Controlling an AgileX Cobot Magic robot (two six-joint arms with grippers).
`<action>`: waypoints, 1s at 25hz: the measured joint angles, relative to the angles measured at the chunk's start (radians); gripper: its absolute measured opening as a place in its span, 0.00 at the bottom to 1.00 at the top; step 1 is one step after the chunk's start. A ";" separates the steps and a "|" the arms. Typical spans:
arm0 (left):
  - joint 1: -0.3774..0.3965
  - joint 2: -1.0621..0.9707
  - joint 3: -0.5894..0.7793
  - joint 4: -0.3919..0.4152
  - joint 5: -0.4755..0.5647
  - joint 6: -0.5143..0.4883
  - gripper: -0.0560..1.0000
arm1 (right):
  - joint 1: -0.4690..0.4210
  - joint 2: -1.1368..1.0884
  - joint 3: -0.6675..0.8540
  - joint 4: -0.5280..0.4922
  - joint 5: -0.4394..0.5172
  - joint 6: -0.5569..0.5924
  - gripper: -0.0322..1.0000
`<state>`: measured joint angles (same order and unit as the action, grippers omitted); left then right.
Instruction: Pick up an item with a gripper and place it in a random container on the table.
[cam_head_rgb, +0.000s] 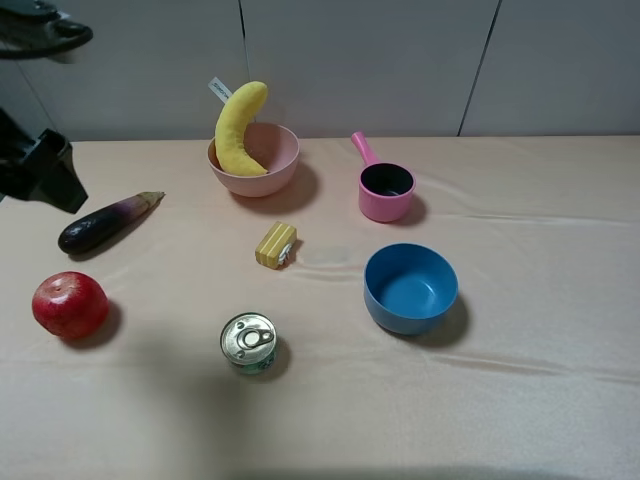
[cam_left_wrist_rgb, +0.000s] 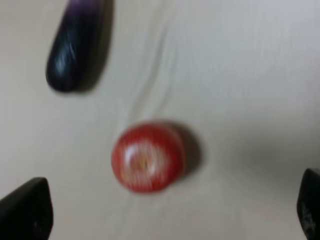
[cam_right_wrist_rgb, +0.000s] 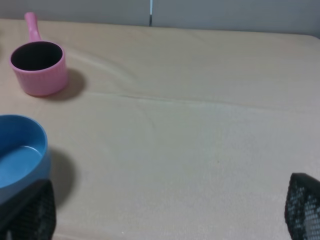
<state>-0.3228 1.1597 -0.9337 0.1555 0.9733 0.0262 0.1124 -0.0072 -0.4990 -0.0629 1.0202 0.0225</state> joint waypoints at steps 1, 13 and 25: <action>0.000 -0.028 0.027 0.000 0.010 -0.011 0.99 | 0.000 0.000 0.000 0.000 0.000 0.000 0.70; 0.000 -0.374 0.316 -0.084 0.183 -0.033 0.99 | 0.000 0.000 0.000 0.000 0.000 0.000 0.70; 0.008 -0.535 0.422 -0.102 0.087 -0.034 0.99 | 0.000 0.000 0.000 0.000 0.000 0.000 0.70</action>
<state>-0.3148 0.6249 -0.5113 0.0538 1.0605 -0.0074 0.1124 -0.0072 -0.4990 -0.0629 1.0202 0.0225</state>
